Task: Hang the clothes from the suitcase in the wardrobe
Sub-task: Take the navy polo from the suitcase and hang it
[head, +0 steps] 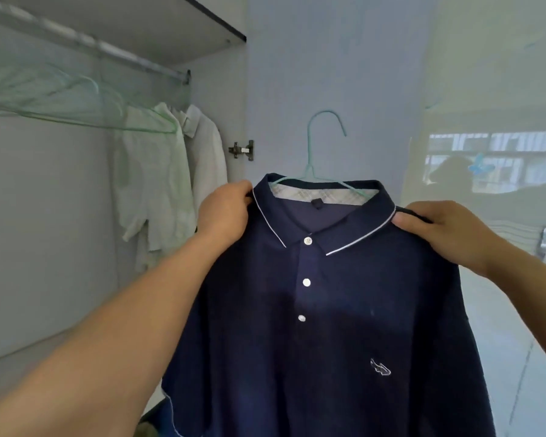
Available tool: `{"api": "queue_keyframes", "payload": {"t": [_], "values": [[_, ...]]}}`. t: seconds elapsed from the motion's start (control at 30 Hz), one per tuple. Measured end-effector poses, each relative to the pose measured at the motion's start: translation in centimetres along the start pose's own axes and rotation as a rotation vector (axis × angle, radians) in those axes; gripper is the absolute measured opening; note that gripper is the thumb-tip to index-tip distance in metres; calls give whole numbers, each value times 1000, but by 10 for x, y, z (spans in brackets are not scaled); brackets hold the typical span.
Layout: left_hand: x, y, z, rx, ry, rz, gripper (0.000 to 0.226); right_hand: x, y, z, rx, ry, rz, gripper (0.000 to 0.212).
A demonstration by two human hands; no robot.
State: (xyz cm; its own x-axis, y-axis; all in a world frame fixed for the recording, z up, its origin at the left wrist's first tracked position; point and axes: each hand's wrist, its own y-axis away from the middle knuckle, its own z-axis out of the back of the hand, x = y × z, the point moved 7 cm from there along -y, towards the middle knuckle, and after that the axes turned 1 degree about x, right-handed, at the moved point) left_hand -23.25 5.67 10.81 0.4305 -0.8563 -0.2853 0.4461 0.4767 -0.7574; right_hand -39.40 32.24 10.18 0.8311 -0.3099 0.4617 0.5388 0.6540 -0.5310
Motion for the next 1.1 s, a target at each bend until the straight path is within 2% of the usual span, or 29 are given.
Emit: {"api": "queue_keyframes", "payload": {"t": [0.27, 0.33, 0.43, 0.53, 0.67, 0.73, 0.8, 0.83, 0.9, 0.97, 1.1], "values": [[71, -45, 39, -130, -18, 110, 19, 62, -57, -37, -48, -163, 91, 30], [95, -60, 44, -149, -40, 127, 19, 77, -78, -52, -66, -161, 111, 26], [135, -87, 46, -179, -27, 161, 19, 105, -113, -74, -187, -67, 182, 24], [185, -119, 40, -136, 22, 216, 21, 136, -148, -100, -259, 19, 239, 24], [234, -159, 27, -45, 190, 279, 36, 152, -184, -133, -259, 61, 236, 22], [250, -176, 18, -31, 365, 362, 22, 155, -197, -148, -263, 76, 226, 21], [265, -190, 4, -37, 758, 518, 7, 161, -208, -161, -274, 87, 218, 22], [269, -195, -4, -27, 977, 585, 10, 163, -211, -165, -277, 91, 213, 22], [277, -211, -18, -18, 1310, 629, 32, 167, -219, -174, -291, 103, 204, 22], [286, -228, -22, -91, 1484, 631, 43, 169, -225, -181, -305, 111, 189, 22], [295, -245, -25, -177, 1661, 661, 35, 171, -230, -190, -331, 146, 158, 22]]}}
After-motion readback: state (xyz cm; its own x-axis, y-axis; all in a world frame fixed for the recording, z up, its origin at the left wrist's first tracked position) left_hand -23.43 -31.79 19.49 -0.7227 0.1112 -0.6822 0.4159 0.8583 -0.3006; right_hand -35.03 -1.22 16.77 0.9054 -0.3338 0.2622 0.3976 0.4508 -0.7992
